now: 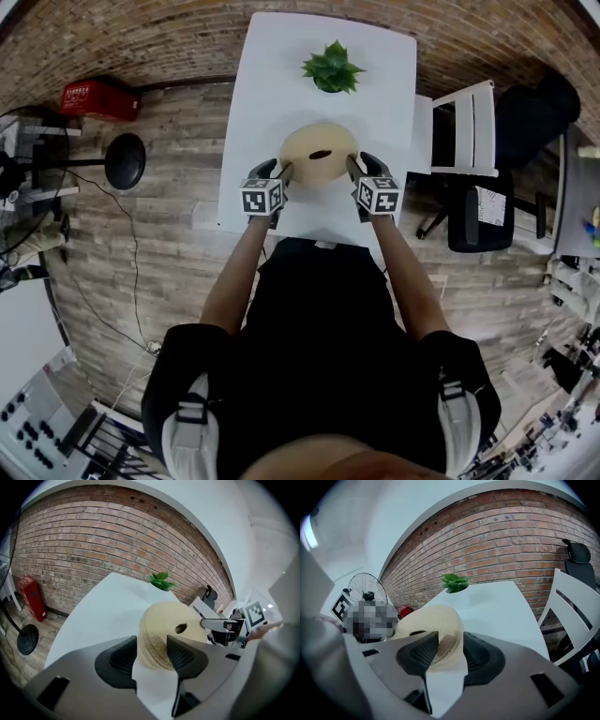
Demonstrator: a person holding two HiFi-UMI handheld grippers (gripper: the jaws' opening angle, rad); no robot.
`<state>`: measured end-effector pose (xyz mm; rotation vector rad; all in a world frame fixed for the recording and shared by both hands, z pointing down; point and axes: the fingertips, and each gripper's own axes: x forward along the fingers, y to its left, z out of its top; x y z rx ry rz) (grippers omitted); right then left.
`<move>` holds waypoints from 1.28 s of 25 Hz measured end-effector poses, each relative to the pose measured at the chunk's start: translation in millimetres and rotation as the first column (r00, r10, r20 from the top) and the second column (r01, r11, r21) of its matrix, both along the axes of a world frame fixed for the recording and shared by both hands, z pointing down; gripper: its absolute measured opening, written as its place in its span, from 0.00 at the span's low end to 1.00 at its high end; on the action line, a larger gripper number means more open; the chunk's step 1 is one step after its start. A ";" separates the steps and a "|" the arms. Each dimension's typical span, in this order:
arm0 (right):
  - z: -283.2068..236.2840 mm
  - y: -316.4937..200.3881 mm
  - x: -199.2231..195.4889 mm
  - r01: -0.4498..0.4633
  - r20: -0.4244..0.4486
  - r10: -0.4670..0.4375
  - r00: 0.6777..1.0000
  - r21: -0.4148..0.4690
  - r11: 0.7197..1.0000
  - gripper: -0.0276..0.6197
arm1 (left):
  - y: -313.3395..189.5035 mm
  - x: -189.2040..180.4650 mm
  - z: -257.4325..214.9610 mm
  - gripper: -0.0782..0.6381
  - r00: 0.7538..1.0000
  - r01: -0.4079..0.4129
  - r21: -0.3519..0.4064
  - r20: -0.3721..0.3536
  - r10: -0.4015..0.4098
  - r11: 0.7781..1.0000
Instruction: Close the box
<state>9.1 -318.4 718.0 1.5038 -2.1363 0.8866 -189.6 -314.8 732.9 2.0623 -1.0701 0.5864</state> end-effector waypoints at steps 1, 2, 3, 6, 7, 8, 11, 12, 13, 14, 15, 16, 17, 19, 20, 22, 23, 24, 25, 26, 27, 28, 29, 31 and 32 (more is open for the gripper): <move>-0.7 1.9 0.6 0.003 -0.001 -0.003 1.000 0.001 1.000 0.30 | 0.9 -0.5 -0.3 0.40 1.000 0.002 0.000 0.004 -0.002 1.000; -1.4 3.6 1.7 0.006 -0.003 -0.006 1.000 0.002 1.000 0.30 | 1.8 -1.0 -0.9 0.40 1.000 0.005 0.001 0.009 -0.005 1.000; -2.0 5.2 3.2 0.009 -0.005 -0.009 1.000 0.004 1.000 0.29 | 2.8 -1.5 -2.0 0.40 1.000 0.007 0.004 0.013 -0.007 1.000; -5.3 9.1 7.3 0.014 -0.003 -0.014 1.000 0.018 1.000 0.28 | 5.5 -4.0 -7.1 0.40 1.000 0.011 0.018 0.021 -0.011 1.000; -7.4 10.6 7.3 0.017 0.006 -0.018 1.000 0.027 0.999 0.28 | 6.7 -5.4 -8.6 0.40 1.000 0.011 0.023 0.024 -0.012 1.000; -9.8 12.1 6.7 0.023 0.018 -0.023 1.000 0.037 0.999 0.26 | 7.8 -6.8 -9.8 0.40 1.000 0.013 0.028 0.027 -0.014 1.000; -16.7 16.4 4.6 0.045 0.044 -0.048 0.998 0.060 0.997 0.20 | 9.7 -10.4 -16.0 0.39 0.999 0.029 0.047 0.030 -0.031 0.998; -19.0 17.4 5.1 0.052 0.042 -0.055 0.998 0.067 0.996 0.18 | 10.1 -11.3 -19.7 0.36 0.999 0.038 0.059 0.032 -0.040 0.998; -21.5 18.3 6.3 0.058 0.036 -0.061 0.998 0.075 0.996 0.16 | 10.6 -12.1 -23.9 0.32 0.998 0.047 0.073 0.034 -0.049 0.996; -24.1 18.9 7.5 0.064 0.029 -0.067 0.997 0.084 0.994 0.14 | 11.5 -12.5 -28.1 0.30 0.998 0.054 0.087 0.037 -0.058 0.995; -26.6 19.5 8.8 0.070 0.022 -0.072 0.997 0.091 0.993 0.12 | 12.7 -12.6 -32.0 0.28 0.997 0.060 0.099 0.039 -0.064 0.993; -28.9 20.3 9.9 0.076 0.018 -0.078 0.997 0.097 0.992 0.11 | 14.2 -12.3 -35.7 0.27 0.997 0.064 0.109 0.040 -0.069 0.992; -30.9 21.4 11.0 0.081 0.015 -0.083 0.996 0.102 0.991 0.10 | 15.9 -11.7 -39.2 0.27 0.997 0.067 0.118 0.040 -0.072 0.991; -34.4 24.4 11.7 0.101 0.012 -0.103 0.995 0.110 0.989 0.06 | 19.6 -10.8 -45.2 0.24 0.996 0.069 0.138 0.044 -0.076 0.988; -35.7 26.3 11.2 0.117 0.008 -0.119 0.993 0.116 0.986 0.05 | 21.1 -10.6 -47.6 0.23 0.996 0.070 0.148 0.048 -0.078 0.987; -37.5 31.2 9.6 0.154 -0.003 -0.155 0.988 0.127 0.980 0.04 | 24.7 -11.0 -51.9 0.19 0.995 0.076 0.162 0.053 -0.085 0.984; -38.2 34.2 9.0 0.171 -0.006 -0.172 0.985 0.130 0.977 0.04 | 27.4 -11.1 -54.0 0.17 0.995 0.080 0.166 0.052 -0.090 0.983; -39.2 37.5 8.4 0.186 -0.005 -0.187 0.982 0.133 0.974 0.04 | 30.8 -10.7 -56.2 0.16 0.995 0.083 0.168 0.050 -0.092 0.982; -40.6 41.1 7.6 0.201 0.003 -0.204 0.979 0.134 0.970 0.04 | 34.9 -9.5 -58.4 0.15 0.995 0.081 0.169 0.047 -0.091 0.982; -42.2 45.2 6.3 0.219 0.017 -0.223 0.975 0.134 0.967 0.04 | 39.6 -7.8 -60.3 0.15 0.995 0.076 0.168 0.047 -0.085 0.983; -44.1 49.5 4.3 0.238 0.038 -0.245 0.969 0.135 0.962 0.04 | 44.5 -5.7 -62.2 0.14 0.996 0.066 0.168 0.051 -0.076 0.984; -46.1 53.9 2.0 0.259 0.057 -0.268 0.962 0.136 0.956 0.04 | 49.5 -3.5 -64.1 0.14 0.996 0.054 0.168 0.057 -0.064 0.984; -48.0 58.1 0.3 0.277 0.070 -0.289 0.955 0.138 0.951 0.04 | 54.5 -1.0 -66.5 0.14 0.997 0.043 0.170 0.060 -0.054 0.985; -50.9 66.0 0.0 0.300 0.088 -0.314 0.946 0.138 0.944 0.04 | 64.1 3.9 -72.2 0.14 0.997 0.029 0.176 0.059 -0.040 0.984; -51.9 69.5 0.6 0.304 0.102 -0.319 0.942 0.136 0.943 0.04 | 68.6 5.9 -75.0 0.14 0.998 0.024 0.180 0.058 -0.035 0.983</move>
